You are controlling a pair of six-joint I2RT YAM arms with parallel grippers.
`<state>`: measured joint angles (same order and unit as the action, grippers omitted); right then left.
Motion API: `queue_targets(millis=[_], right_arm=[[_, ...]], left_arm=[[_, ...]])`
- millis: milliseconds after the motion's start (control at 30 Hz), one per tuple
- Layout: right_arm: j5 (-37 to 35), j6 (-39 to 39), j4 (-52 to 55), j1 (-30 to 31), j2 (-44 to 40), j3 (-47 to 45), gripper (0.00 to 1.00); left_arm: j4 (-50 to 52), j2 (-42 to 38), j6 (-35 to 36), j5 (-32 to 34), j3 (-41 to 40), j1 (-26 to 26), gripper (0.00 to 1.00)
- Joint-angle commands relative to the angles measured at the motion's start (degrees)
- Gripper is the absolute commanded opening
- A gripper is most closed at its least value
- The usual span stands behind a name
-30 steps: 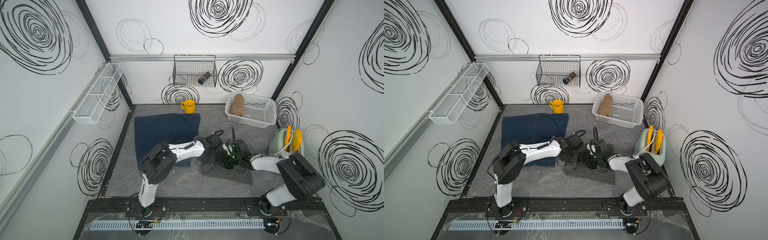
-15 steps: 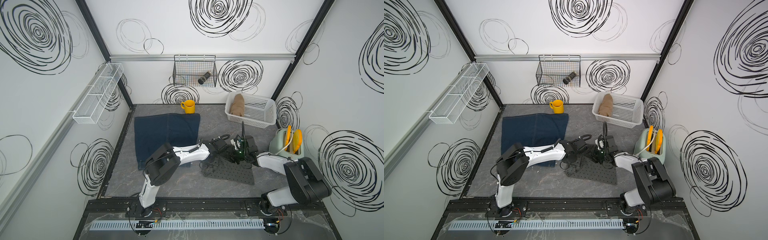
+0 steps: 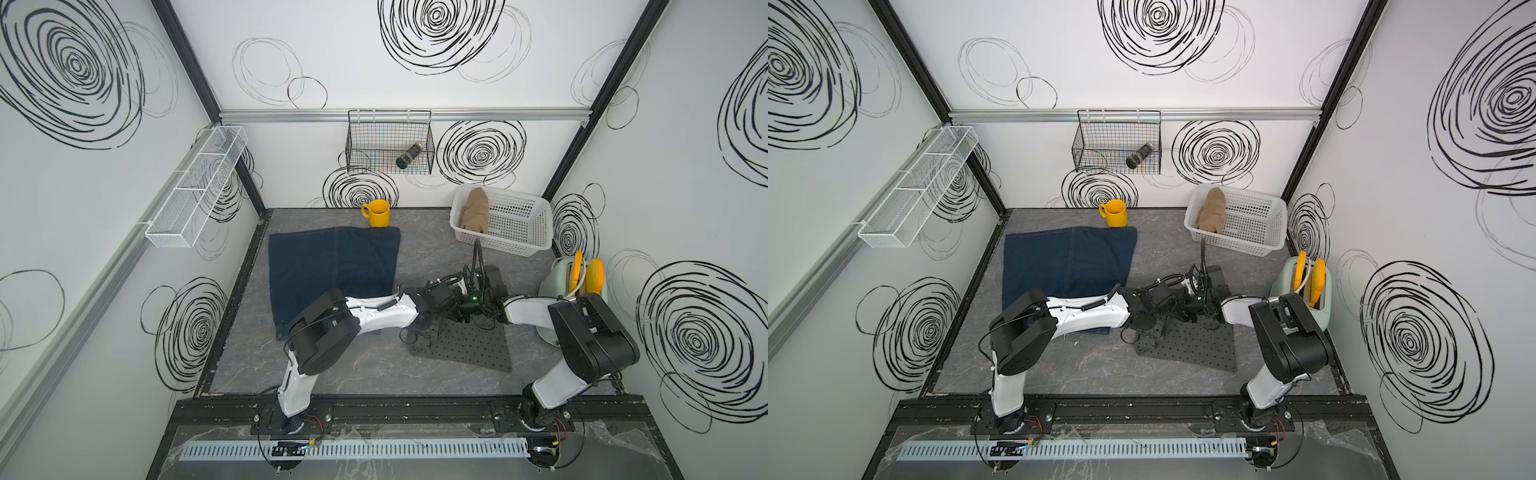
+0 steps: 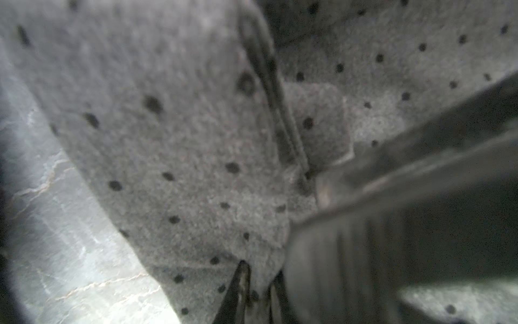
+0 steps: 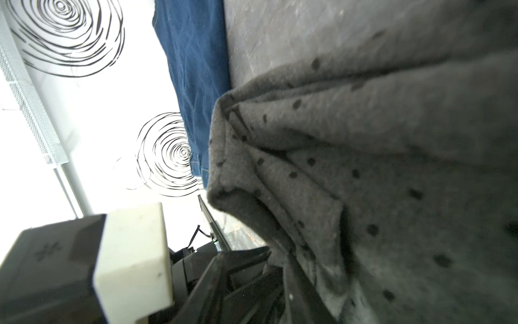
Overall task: Roll up the skirts
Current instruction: Roll the skirt at the center of the board.
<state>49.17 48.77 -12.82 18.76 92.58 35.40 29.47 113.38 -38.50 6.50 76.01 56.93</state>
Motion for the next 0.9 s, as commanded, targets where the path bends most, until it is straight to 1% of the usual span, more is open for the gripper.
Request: queue_targets(millis=[0, 100, 167, 267, 333, 400, 500, 567, 633, 700, 767, 867], right_arm=[[-4.2, -5.5, 8.2, -1.2, -2.5, 0.5, 0.44], [-8.2, -9.4, 14.2, -1.0, -3.5, 2.3, 0.51], [-10.5, -12.5, 18.6, -0.1, -3.5, 4.4, 0.59], [-10.6, -15.0, 19.7, 1.8, -3.4, 5.6, 0.74], [-9.8, -15.6, 19.0, 2.7, -2.9, 5.8, 0.81], [-8.1, -16.0, 18.3, 3.3, -1.4, 6.1, 0.84], [-6.6, -14.9, 16.6, 4.1, 0.6, 6.6, 0.84], [-6.5, -14.7, 16.5, 5.0, 1.6, 7.4, 0.81], [-8.0, -14.9, 17.3, 5.7, 2.9, 8.4, 0.77], [-7.9, -15.2, 16.8, 6.2, 4.4, 8.7, 0.66], [-7.3, -15.2, 16.5, 6.2, 6.6, 9.0, 0.51], [-8.2, -15.1, 14.9, 6.2, 7.9, 7.8, 0.29]], left_arm=[[-3.3, 0.2, 1.3, -3.3, -3.4, 0.6, 0.17], [-3.8, -0.2, 2.3, -3.5, -4.0, 0.6, 0.17], [-4.0, -0.3, 2.8, -3.3, -4.4, 0.5, 0.17], [-5.3, -1.1, 2.9, -3.2, -5.8, 0.5, 0.17], [-6.4, -1.8, 2.9, -3.7, -6.6, 0.5, 0.17], [-7.2, -2.2, 2.9, -4.2, -7.1, 0.4, 0.18], [-8.1, -2.5, 3.1, -5.1, -7.4, 0.5, 0.18], [-8.5, -2.6, 3.3, -5.7, -7.5, 0.5, 0.18], [-9.0, -2.8, 3.5, -5.8, -7.6, 0.5, 0.18], [-9.3, -3.0, 4.0, -6.1, -7.6, 0.5, 0.19], [-9.1, -3.0, 4.3, -6.0, -7.5, 0.6, 0.21], [-8.4, -3.3, 4.4, -5.8, -7.4, 0.4, 0.27]])
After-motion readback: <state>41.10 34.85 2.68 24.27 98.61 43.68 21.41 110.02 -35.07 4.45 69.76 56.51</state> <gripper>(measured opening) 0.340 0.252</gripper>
